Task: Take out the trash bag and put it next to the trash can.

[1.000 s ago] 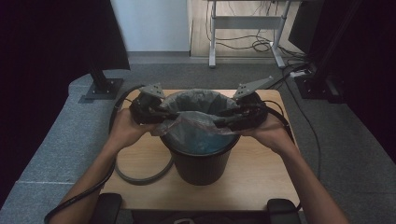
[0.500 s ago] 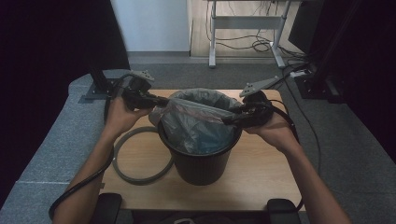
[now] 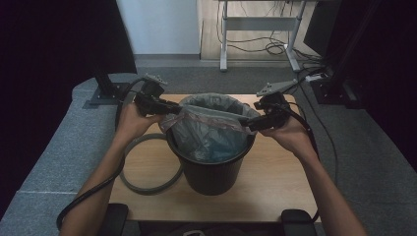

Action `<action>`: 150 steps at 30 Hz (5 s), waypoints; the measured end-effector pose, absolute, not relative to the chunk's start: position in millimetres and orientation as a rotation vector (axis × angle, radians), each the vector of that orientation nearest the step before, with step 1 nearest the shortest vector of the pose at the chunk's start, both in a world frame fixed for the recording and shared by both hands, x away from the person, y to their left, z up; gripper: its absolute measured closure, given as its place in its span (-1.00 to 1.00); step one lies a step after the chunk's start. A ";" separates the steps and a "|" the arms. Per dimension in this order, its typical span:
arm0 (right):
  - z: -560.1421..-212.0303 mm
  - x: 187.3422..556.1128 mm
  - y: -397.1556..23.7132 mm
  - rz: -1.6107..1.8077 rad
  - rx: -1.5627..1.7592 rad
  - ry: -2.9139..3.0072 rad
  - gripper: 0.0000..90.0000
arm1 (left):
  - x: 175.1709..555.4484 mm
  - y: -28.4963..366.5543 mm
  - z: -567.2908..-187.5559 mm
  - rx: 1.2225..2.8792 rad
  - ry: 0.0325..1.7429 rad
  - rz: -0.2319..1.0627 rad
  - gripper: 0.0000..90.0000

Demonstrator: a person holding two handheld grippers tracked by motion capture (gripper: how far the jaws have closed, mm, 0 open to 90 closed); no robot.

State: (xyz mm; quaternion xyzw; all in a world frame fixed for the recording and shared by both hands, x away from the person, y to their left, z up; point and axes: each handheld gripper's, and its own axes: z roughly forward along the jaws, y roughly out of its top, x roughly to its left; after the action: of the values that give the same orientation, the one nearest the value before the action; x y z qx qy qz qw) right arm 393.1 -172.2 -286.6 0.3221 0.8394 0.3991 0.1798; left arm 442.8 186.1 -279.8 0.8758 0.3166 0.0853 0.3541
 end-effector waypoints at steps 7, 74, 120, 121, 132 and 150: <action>-302.7 405.7 -170.2 1.067 0.999 2.434 -0.03 | 437.3 181.8 -274.0 2.239 0.791 0.308 0.85; -279.1 391.2 -79.8 1.341 0.453 2.625 0.49 | 406.7 113.4 -244.4 2.166 0.301 -0.013 0.78; -244.1 393.0 -141.2 1.396 0.598 2.527 -0.73 | 407.7 152.4 -276.4 2.320 0.275 0.088 0.91; -245.5 394.5 -142.6 1.371 0.612 2.524 -0.84 | 406.9 153.2 -275.9 2.317 0.269 0.087 0.91; -274.6 404.0 -106.3 1.373 0.400 2.753 -0.74 | 395.4 135.4 -260.5 2.322 0.114 0.091 0.85; -279.7 392.9 -97.4 1.389 0.393 2.690 0.70 | 405.7 131.2 -251.7 2.193 0.315 0.109 0.03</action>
State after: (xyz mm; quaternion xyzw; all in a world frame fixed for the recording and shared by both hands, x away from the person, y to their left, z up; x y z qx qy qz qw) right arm 392.9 -97.4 -279.7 0.1286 0.8803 0.4545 0.0445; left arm 405.7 131.2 -251.7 0.8852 0.1273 0.0442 0.4453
